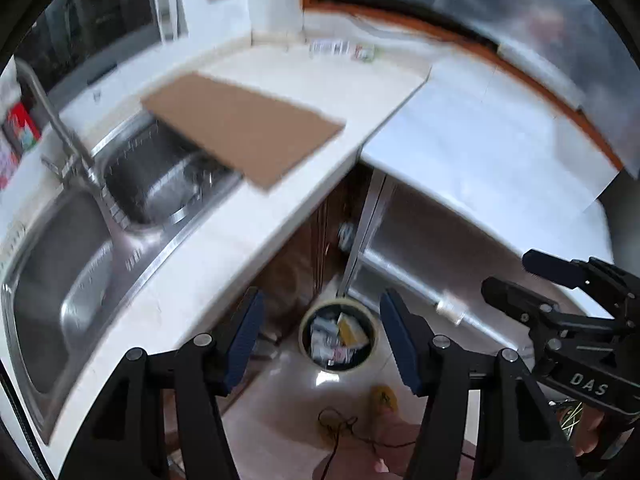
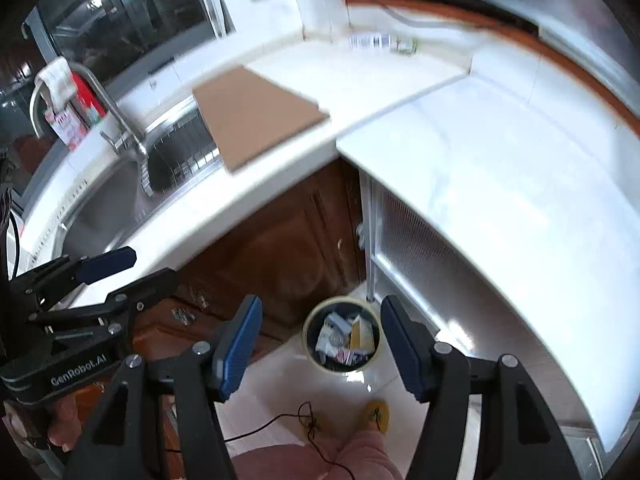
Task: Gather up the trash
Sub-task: 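Raise both tools toward the blue carton and green pouch on the counter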
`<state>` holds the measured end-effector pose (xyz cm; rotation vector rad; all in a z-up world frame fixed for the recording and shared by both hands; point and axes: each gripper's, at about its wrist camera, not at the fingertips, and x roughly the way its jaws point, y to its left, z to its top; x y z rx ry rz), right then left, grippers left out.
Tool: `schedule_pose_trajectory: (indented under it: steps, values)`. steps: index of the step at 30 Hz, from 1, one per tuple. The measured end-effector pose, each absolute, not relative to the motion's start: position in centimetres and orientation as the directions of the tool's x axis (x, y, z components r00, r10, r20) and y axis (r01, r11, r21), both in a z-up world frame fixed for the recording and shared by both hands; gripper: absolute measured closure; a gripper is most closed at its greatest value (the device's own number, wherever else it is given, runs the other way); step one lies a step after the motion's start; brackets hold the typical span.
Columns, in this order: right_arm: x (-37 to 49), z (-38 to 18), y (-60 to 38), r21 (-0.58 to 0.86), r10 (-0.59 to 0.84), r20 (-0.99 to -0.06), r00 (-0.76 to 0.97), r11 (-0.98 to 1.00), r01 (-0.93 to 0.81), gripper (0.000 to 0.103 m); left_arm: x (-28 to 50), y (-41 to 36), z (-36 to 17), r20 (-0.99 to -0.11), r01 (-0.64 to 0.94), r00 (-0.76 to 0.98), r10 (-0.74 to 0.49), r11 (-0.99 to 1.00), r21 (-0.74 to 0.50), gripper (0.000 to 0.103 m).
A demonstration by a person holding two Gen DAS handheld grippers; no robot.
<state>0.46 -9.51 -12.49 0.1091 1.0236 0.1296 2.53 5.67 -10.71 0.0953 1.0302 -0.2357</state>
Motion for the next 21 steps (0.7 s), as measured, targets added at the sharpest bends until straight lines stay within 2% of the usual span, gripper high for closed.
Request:
schedule_pose_trajectory:
  steps: [6,12,14,21]
  values:
    - [0.8,-6.5,-9.9,0.148,0.15,-0.781,0.606,0.987,-0.054,0.041,3.6,5.8,-4.2,-0.794,0.298,0.575,-0.196,0.954,-0.02,0.043]
    - [2.9,-1.9,-11.4,0.154,0.151,-0.741,0.654,0.987,-0.054,0.041,5.8,5.5,1.2,-0.732,0.315,0.656,-0.181,0.948,0.049,0.038]
    - [4.2,-0.5,-12.3,0.159,0.153,-0.731,0.665,0.986,-0.052,0.041,7.3,5.4,3.1,-0.723,0.325,0.665,-0.186,0.944,0.056,0.035]
    - [10.8,3.6,-15.6,0.139,0.154,-0.7,0.697,0.987,-0.079,0.041,15.0,3.3,7.6,-0.704,0.328,0.692,-0.16,0.938,0.109,0.034]
